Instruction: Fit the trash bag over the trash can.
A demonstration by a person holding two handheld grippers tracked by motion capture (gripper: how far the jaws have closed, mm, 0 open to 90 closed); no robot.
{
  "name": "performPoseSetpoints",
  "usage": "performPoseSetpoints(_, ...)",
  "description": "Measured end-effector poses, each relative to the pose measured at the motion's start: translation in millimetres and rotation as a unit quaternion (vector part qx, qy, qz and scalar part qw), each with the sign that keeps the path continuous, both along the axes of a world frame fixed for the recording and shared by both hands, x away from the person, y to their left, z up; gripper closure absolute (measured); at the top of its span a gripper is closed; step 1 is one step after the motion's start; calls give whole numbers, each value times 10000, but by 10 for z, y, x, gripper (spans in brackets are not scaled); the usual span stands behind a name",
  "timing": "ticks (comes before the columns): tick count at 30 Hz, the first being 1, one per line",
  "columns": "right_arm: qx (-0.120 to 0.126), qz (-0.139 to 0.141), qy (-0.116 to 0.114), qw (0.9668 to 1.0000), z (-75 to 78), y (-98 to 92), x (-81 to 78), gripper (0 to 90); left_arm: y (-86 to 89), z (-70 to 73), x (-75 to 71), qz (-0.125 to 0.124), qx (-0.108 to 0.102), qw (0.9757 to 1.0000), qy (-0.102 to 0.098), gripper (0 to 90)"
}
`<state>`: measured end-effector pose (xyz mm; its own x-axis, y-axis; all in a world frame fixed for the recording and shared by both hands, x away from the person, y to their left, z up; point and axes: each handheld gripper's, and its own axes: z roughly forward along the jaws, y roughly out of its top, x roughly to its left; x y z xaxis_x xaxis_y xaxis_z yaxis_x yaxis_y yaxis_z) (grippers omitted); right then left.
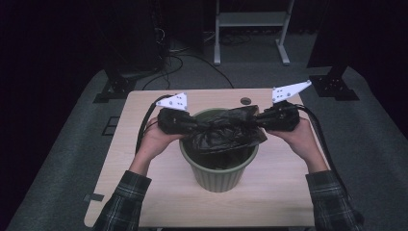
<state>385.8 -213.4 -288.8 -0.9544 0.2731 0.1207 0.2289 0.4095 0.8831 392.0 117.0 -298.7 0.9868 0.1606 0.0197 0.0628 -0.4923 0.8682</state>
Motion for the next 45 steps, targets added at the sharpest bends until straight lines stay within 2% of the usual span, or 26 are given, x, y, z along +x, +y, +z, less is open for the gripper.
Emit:
performPoseSetpoints(5,-40,68,-55,10000,40,152,35,869,-84,-25,-34,-172,107,9998,32,834)
performPoseSetpoints(8,-119,102,-70,9999,41,236,46,877,-154,-34,-78,-286,210,9994,0,783)
performPoseSetpoints(11,-169,147,-70,9997,21,297,44,881,-162,-9,-104,-135,234,9996,-116,618)
performPoseSetpoints(13,-227,149,-61,9996,4,309,43,890,-112,35,-104,61,117,9997,-223,463)
performPoseSetpoints(16,-304,174,-47,9994,-14,317,41,897,-19,120,-100,199,-90,9993,-312,383)
performPoseSetpoints(19,-317,203,-48,9993,-17,329,36,897,10,211,-87,266,-155,9988,-391,382)
performPoseSetpoints(24,-304,281,-37,9991,-34,356,31,897,-133,311,-18,141,-252,9988,-403,440)
performPoseSetpoints(28,-332,373,-30,9987,-53,388,17,897,-298,315,92,58,-363,9992,-173,481)
performPoseSetpoints(34,-417,451,-17,9981,-64,398,4,897,-515,308,215,-62,-431,9990,32,540)
performPoseSetpoints(37,-445,487,-24,9978,-60,398,-17,897,-590,297,242,-108,-343,9993,84,692)
performPoseSetpoints(39,-496,502,-27,9975,-59,392,-42,897,-573,288,237,-88,-322,9994,102,824)
performPoseSetpoints(41,-596,524,-74,9968,-55,375,-71,897,-508,284,219,-13,-302,9995,74,892)
performPoseSetpoints(45,-652,495,-136,9966,-19,309,-120,897,-276,291,157,159,-415,9990,-38,896)
